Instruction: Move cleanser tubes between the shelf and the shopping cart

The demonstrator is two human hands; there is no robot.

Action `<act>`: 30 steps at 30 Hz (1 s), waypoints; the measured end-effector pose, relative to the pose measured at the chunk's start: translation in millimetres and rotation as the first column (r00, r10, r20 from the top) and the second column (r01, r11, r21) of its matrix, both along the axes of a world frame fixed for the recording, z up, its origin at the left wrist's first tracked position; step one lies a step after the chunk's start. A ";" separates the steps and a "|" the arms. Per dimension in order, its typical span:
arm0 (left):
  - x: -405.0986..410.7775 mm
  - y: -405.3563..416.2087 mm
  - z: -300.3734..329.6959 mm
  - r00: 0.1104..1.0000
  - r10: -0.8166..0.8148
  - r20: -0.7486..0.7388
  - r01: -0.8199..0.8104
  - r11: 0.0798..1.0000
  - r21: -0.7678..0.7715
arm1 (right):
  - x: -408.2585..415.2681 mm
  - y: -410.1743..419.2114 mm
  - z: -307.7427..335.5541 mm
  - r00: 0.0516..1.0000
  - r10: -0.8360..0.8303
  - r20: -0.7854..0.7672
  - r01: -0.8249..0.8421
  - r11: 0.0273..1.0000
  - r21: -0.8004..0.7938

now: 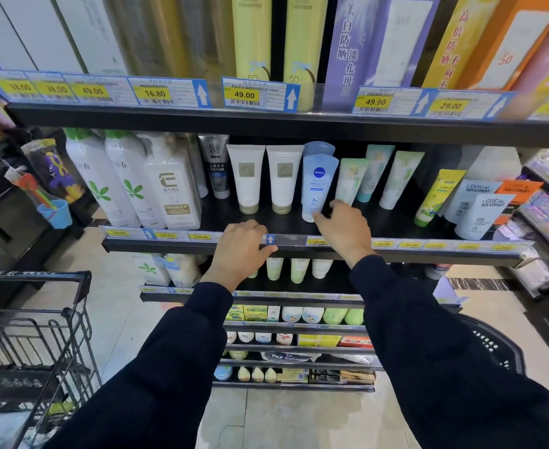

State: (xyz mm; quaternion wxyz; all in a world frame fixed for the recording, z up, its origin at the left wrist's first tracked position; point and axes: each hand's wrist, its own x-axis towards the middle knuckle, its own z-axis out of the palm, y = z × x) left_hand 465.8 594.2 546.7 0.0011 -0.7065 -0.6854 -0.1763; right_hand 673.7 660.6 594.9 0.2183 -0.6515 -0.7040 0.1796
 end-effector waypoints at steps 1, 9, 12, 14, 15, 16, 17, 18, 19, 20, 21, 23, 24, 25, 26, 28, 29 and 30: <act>0.7 -1.8 1.2 1.000 -0.003 0.011 0.003 1.000 0.001 | 3.7 -10.1 0.1 0.999 0.028 0.045 -0.030 0.999 0.029; -2.7 -75.2 7.4 0.992 0.084 0.095 -0.099 0.980 0.170 | 10.3 -85.0 -25.0 0.920 0.348 0.179 -0.386 0.884 0.264; -8.8 -128.2 -0.8 0.976 0.210 0.061 -0.218 0.956 0.197 | -5.3 -112.1 -35.8 0.862 0.482 0.158 -0.507 0.817 0.274; -12.2 -168.0 -8.7 0.945 0.324 0.047 -0.327 0.927 0.183 | -17.1 -133.3 -42.0 0.821 0.555 0.135 -0.571 0.792 0.215; -12.9 -189.2 -13.7 0.921 0.386 0.055 -0.390 0.903 0.180 | -22.4 -144.2 -48.2 0.791 0.598 0.132 -0.612 0.771 0.178; -12.9 -210.7 -19.4 0.894 0.443 0.066 -0.447 0.876 0.182 | -27.1 -155.9 -55.0 0.757 0.641 0.128 -0.654 0.743 0.142; -12.0 -232.5 -25.3 0.865 0.497 0.071 -0.501 0.847 0.179 | -32.4 -168.5 -63.2 0.722 0.681 0.121 -0.691 0.713 0.115; -10.5 -253.9 -31.5 0.833 0.550 0.063 -0.552 0.816 0.170 | -38.6 -181.2 -72.8 0.688 0.717 0.112 -0.726 0.680 0.102; -9.4 -274.6 -38.5 0.799 0.599 0.047 -0.599 0.787 0.148 | -44.7 -194.3 -81.6 0.654 0.749 0.106 -0.756 0.649 0.084; -7.9 -295.2 -45.0 0.766 0.642 0.033 -0.641 0.758 0.119 | -51.1 -207.3 -90.6 0.622 0.776 0.104 -0.783 0.619 0.058; -6.5 -314.6 -51.4 0.733 0.679 0.030 -0.679 0.729 0.084 | -56.8 -219.5 -98.9 0.591 0.799 0.110 -0.806 0.591 0.040; -3.9 -352.5 -62.0 0.670 0.741 0.041 -0.742 0.670 0.028 | -68.4 -242.6 -115.5 0.525 0.844 0.109 -0.851 0.525 0.030; -2.1 -368.8 -65.8 0.643 0.765 0.039 -0.766 0.643 0.011 | -73.6 -253.3 -120.5 0.495 0.863 0.100 -0.869 0.494 0.033; -0.5 -383.8 -68.3 0.617 0.786 0.037 -0.787 0.617 -0.002 | -79.5 -263.6 -124.3 0.463 0.882 0.092 -0.886 0.462 0.029; 0.3 -398.1 -70.1 0.588 0.808 0.040 -0.808 0.589 -0.015 | -86.3 -274.2 -126.7 0.433 0.897 0.089 -0.901 0.432 0.035; -0.8 -425.6 -74.0 0.532 0.844 0.062 -0.844 0.535 -0.038 | -101.6 -293.5 -132.8 0.379 0.921 0.083 -0.925 0.377 0.046; -2.8 -439.4 -76.9 0.502 0.862 0.071 -0.861 0.506 -0.056 | -110.1 -303.2 -134.9 0.353 0.932 0.087 -0.936 0.351 0.034; -6.6 -452.8 -80.4 0.473 0.878 0.073 -0.875 0.478 -0.074 | -119.7 -313.1 -137.0 0.326 0.941 0.097 -0.945 0.326 0.009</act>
